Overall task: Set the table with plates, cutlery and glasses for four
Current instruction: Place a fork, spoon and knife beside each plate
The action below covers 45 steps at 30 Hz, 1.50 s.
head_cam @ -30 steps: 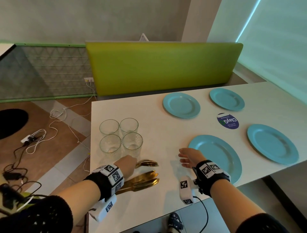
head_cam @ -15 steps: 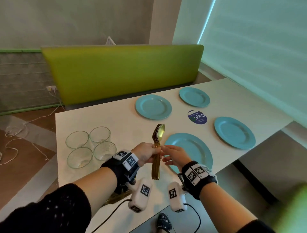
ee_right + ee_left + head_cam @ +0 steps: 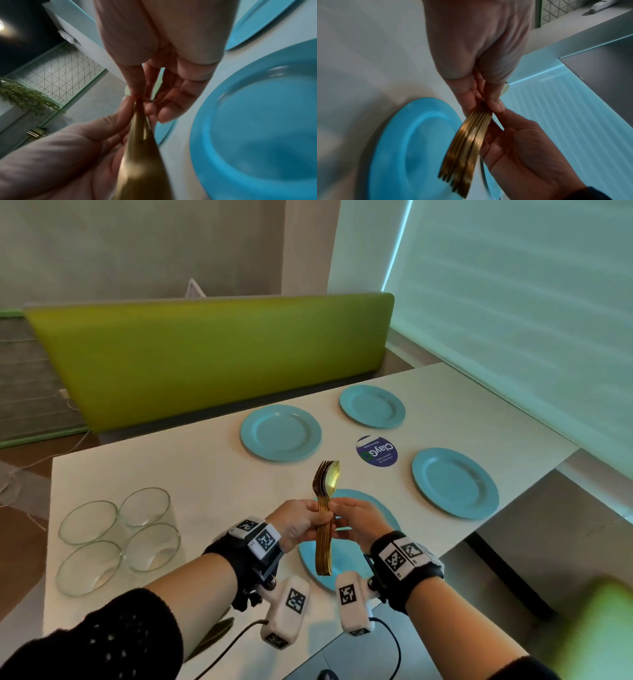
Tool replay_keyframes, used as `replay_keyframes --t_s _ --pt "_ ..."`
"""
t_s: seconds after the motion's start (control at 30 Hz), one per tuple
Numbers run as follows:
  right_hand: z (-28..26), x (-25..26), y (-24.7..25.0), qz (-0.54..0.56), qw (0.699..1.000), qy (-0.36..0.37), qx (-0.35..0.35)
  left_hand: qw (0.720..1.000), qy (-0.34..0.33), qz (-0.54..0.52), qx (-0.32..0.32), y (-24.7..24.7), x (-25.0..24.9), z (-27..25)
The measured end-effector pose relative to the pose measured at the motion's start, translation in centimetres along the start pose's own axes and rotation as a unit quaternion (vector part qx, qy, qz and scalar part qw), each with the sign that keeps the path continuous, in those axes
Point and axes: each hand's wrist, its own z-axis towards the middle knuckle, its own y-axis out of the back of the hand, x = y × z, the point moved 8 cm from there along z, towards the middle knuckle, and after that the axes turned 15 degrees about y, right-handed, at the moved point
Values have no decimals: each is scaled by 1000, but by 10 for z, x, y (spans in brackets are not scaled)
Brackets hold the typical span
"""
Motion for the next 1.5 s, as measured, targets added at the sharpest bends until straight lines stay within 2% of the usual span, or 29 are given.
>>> replay_keyframes --t_s 0.6,0.73,0.87,1.0,1.1,1.27,1.4,1.5 --pt "70 -7 89 -49 998 -26 -24 997 21 -1 -76 -50 -27 89" --pt "76 -11 103 -45 998 -32 -38 995 29 -13 -94 -52 -25 99" --pt "83 -16 130 -46 996 -48 -64 989 33 -32 -142 -39 -25 103" --pt "86 -26 166 -144 985 -73 -58 979 24 -39 -197 -15 -26 103" --pt "90 -41 187 -247 963 -102 -34 975 18 -54 -217 -1 -25 103" --pt "99 -62 193 -330 937 -110 24 974 12 -71 -217 6 -24 99" --pt "106 -66 192 -371 923 -97 31 973 13 -84 -215 6 -21 100" --pt "109 -63 192 -430 899 -78 32 973 14 -84 -216 1 -18 101"
